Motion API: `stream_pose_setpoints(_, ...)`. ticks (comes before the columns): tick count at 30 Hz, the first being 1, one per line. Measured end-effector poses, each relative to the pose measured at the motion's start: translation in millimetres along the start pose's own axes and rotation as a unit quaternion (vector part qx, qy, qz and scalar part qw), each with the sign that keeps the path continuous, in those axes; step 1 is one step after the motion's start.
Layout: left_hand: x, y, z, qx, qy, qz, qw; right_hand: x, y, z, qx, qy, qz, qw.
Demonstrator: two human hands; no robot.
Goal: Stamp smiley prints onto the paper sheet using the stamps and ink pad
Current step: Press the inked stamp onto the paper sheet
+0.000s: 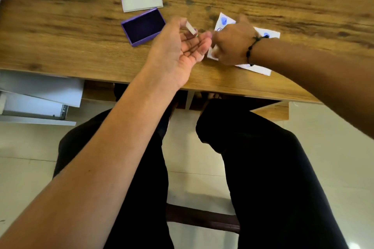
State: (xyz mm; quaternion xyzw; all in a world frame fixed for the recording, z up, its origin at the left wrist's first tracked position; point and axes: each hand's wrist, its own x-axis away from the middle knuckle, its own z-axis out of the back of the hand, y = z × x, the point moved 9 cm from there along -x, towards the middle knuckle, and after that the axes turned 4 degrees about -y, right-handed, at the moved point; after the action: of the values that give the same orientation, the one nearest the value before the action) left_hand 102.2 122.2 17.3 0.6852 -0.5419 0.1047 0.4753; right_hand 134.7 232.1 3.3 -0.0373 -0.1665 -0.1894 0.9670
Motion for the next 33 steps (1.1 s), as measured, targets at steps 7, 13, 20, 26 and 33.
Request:
stream_pose_setpoints(7,0.6,19.5,7.7,-0.005,-0.001,-0.056,0.998,53.5,72.9,15.5,-0.467,0.118,-0.141,0.865)
stream_pose_setpoints(13,-0.4,14.8,6.4,-0.035,0.010,-0.044,0.998,76.2,78.5,-8.2,-0.649,0.145,-0.165,0.729)
stream_pose_setpoints(20,-3.3,6.3,6.3,-0.089,0.032,-0.027,0.995,75.5,62.2,-18.4,-0.737,0.142,-0.167,0.639)
stream_pose_setpoints(26,-2.2,-2.0,-13.6,-0.162,-0.057,-0.031,0.985,71.1,37.6,0.7,-0.801,0.127,-0.101,0.576)
stream_pose_setpoints(33,2.1,0.1,-23.1,-0.189,-0.108,-0.041,0.975,68.9,19.8,41.9,-0.704,0.183,-0.041,0.685)
